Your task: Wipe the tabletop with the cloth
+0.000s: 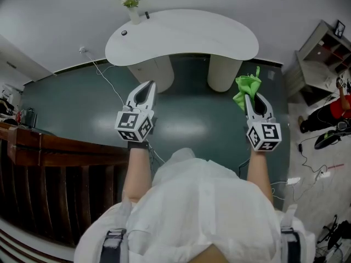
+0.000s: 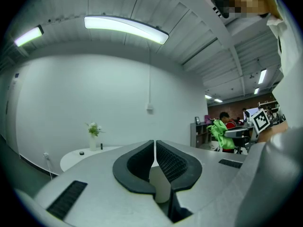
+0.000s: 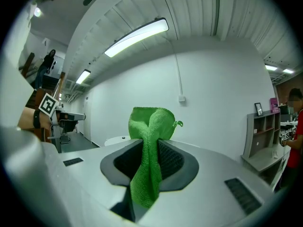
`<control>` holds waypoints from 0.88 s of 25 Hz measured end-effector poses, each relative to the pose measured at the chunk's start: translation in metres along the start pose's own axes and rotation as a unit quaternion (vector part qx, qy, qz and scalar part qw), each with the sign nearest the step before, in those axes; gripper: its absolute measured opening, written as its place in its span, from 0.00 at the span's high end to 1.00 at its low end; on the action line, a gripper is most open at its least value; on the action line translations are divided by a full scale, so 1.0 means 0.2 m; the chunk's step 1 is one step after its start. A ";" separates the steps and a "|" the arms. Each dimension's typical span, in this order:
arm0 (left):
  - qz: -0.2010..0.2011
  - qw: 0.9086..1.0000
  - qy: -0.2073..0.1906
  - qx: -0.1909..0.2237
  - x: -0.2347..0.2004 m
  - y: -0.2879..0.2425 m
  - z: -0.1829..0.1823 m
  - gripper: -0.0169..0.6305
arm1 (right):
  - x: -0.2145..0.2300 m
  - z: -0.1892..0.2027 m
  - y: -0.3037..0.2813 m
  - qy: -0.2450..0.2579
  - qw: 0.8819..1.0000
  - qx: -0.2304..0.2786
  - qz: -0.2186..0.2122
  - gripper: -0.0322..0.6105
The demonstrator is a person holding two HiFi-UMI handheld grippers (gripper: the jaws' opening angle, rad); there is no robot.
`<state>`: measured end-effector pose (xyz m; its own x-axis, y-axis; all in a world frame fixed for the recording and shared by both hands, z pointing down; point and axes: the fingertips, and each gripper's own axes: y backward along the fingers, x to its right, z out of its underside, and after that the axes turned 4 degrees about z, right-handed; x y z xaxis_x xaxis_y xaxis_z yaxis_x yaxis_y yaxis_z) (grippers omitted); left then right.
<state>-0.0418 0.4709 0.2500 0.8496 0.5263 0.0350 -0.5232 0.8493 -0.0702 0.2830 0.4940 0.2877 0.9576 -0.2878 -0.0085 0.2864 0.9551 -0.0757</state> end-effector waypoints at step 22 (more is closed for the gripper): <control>0.047 0.998 0.031 0.016 -0.58 -1.11 0.04 0.93 | 0.33 -0.02 -1.09 0.002 0.999 -0.025 0.030 0.83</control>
<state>-0.0251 0.2223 0.2704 0.7992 0.6002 -0.0317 -0.6010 0.7983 -0.0390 0.2843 0.2654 0.2998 0.9727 -0.2313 -0.0193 0.2272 0.9659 -0.1244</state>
